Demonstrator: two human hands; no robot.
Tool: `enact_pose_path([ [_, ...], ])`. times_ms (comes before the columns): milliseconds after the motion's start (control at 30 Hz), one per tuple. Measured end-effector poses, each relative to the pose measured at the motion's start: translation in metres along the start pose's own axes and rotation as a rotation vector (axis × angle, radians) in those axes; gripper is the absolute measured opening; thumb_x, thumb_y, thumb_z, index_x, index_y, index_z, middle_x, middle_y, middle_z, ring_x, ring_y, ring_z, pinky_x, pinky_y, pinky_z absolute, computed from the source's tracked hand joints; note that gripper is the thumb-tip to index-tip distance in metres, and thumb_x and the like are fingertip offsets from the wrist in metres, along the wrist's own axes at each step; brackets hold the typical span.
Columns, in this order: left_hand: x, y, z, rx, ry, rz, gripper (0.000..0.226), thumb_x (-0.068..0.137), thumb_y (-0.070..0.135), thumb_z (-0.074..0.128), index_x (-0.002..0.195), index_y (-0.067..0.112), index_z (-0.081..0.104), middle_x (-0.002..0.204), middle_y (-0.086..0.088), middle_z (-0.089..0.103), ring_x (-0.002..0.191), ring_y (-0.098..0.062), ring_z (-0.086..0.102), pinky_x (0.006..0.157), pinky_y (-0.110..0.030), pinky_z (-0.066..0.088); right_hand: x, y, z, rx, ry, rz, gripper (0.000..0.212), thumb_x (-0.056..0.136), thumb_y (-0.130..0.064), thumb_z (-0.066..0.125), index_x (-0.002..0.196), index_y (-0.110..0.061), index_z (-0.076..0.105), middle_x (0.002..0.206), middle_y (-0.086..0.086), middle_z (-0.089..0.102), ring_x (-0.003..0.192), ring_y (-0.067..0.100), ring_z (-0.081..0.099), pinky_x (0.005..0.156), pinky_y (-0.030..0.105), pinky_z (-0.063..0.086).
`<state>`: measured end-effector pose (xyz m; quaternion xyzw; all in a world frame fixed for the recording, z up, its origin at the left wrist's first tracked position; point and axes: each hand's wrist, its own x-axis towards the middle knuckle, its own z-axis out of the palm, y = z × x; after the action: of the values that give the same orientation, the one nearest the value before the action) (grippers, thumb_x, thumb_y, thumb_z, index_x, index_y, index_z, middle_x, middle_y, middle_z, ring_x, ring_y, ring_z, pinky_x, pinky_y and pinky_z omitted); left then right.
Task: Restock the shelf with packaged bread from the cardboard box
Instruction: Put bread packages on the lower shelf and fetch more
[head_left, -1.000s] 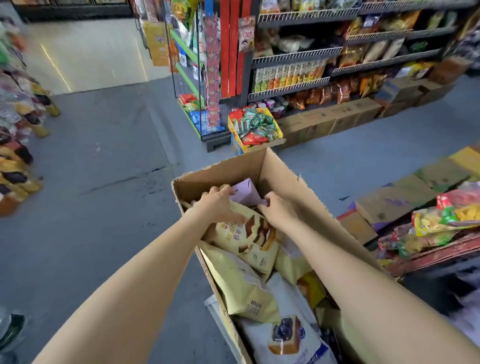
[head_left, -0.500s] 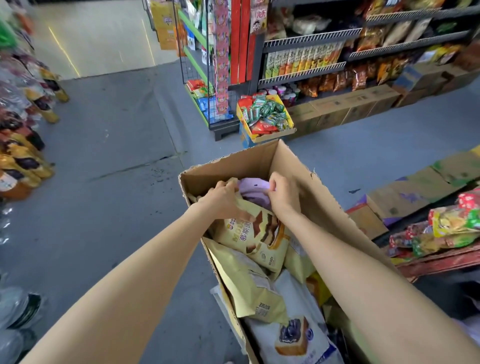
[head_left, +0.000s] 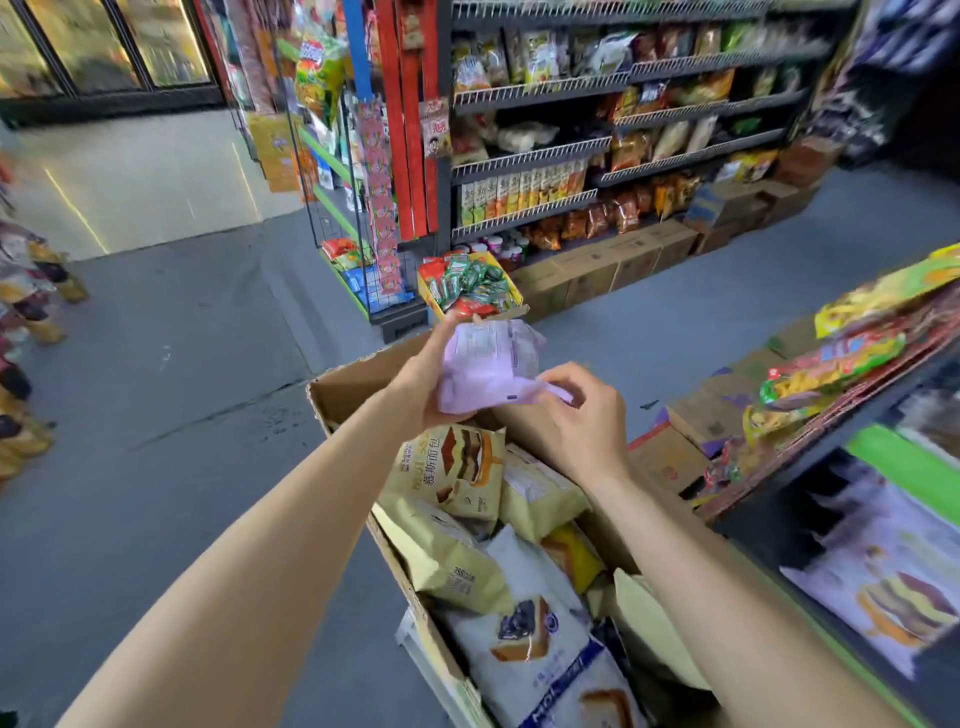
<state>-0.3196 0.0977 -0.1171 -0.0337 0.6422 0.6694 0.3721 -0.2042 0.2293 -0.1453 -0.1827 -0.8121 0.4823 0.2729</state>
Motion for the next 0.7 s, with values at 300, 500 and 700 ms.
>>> enact_pose_path([
  [300,-0.079,-0.052,0.107,0.128,-0.184,0.304,0.01,0.082,0.01,0.069,0.089,0.015,0.066,0.079,-0.002,0.073,0.056,-0.008,0.067,0.052,-0.019,0.052,-0.063,0.009,-0.115,0.475,-0.015,0.473,0.042,0.092,-0.034,0.055,0.13,-0.021,0.042,0.114,0.003,0.06,0.099,0.018,0.062,0.077,0.036,0.051],
  [500,-0.147,-0.112,0.213,0.503,-0.131,0.497,0.073,0.072,0.047,0.071,0.134,0.017,0.048,0.127,-0.006,0.054,0.108,-0.02,0.06,0.094,-0.036,0.049,-0.143,0.02,-0.218,0.363,0.193,0.333,0.035,0.079,-0.01,0.073,0.111,-0.013,0.057,0.095,0.001,0.064,0.076,0.01,0.061,0.066,0.019,0.05],
  [700,-0.234,-0.161,0.296,0.383,-0.33,0.378,0.027,0.093,0.018,0.058,0.067,0.013,0.05,0.041,0.009,0.058,0.04,0.0,0.057,0.039,-0.009,0.041,-0.223,0.033,-0.296,0.715,0.028,0.423,0.022,0.095,-0.019,0.048,0.086,-0.017,0.068,0.074,-0.003,0.07,0.071,0.011,0.06,0.062,0.02,0.048],
])
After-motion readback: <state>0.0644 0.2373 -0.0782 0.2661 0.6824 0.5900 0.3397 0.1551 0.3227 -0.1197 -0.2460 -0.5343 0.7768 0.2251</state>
